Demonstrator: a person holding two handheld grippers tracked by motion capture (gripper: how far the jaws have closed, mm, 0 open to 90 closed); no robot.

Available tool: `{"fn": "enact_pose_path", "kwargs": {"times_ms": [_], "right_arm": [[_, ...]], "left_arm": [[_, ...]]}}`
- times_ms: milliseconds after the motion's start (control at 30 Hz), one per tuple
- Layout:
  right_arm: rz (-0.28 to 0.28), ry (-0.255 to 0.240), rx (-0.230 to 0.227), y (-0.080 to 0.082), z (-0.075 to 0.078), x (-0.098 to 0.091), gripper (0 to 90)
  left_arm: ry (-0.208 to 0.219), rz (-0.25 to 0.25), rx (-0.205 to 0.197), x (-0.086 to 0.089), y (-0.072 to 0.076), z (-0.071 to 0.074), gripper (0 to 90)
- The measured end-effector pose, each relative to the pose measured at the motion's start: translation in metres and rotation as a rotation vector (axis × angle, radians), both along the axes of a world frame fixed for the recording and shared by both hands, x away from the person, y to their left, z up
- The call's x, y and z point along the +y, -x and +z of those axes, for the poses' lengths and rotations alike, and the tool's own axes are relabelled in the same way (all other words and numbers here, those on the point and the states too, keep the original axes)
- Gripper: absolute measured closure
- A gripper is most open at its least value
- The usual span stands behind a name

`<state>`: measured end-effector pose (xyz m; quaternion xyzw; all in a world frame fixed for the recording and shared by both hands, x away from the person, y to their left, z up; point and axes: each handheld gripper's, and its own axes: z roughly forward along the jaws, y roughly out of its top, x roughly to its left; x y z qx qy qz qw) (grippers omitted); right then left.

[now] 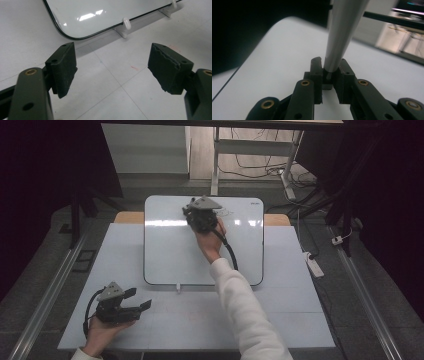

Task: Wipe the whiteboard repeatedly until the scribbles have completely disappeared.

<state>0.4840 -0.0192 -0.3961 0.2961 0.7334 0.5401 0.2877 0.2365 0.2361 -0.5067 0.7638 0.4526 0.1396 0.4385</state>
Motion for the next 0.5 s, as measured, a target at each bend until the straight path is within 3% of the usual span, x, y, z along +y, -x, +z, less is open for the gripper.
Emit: {"fn": "enact_pose_path", "kwargs": {"times_ms": [33,67,167,200,267,300,333,433,467,500], "right_arm": [[-0.011,-0.033,0.019,-0.002,0.0,-0.005,77.4],[0.0,-0.022,0.024,-0.001,-0.001,-0.005,77.4],[0.063,0.078,-0.009,0.009,-0.006,-0.004,77.4],[0.033,0.061,-0.006,0.007,-0.005,-0.01,77.4],[-0.055,-0.041,0.023,0.001,-0.001,-0.031,77.4],[-0.065,-0.066,0.028,0.0,-0.002,-0.036,77.4],[-0.061,-0.048,0.019,0.003,-0.004,-0.034,77.5],[0.042,0.047,-0.002,0.016,-0.013,-0.013,77.4],[0.037,0.067,-0.017,0.017,-0.014,-0.01,77.4],[0.03,0.042,-0.005,0.014,-0.012,-0.012,77.4]], "left_arm": [[0.002,0.0,-0.001,0.0,0.001,0.001,23.5],[0.004,0.0,-0.003,0.0,0.001,0.001,23.5],[0.002,0.002,0.0,0.001,-0.001,0.0,23.5],[0.0,0.001,0.001,0.0,-0.001,0.0,23.5],[0.0,0.0,-0.002,0.0,0.001,0.0,23.4],[0.001,0.0,-0.004,-0.001,0.001,0.001,23.5],[0.0,0.0,-0.005,-0.001,0.0,0.001,23.4],[-0.004,-0.006,0.003,-0.003,-0.002,0.001,23.5],[-0.006,-0.007,0.004,-0.004,-0.001,0.0,23.5],[-0.007,-0.005,0.002,-0.004,-0.001,0.0,23.4]]}}
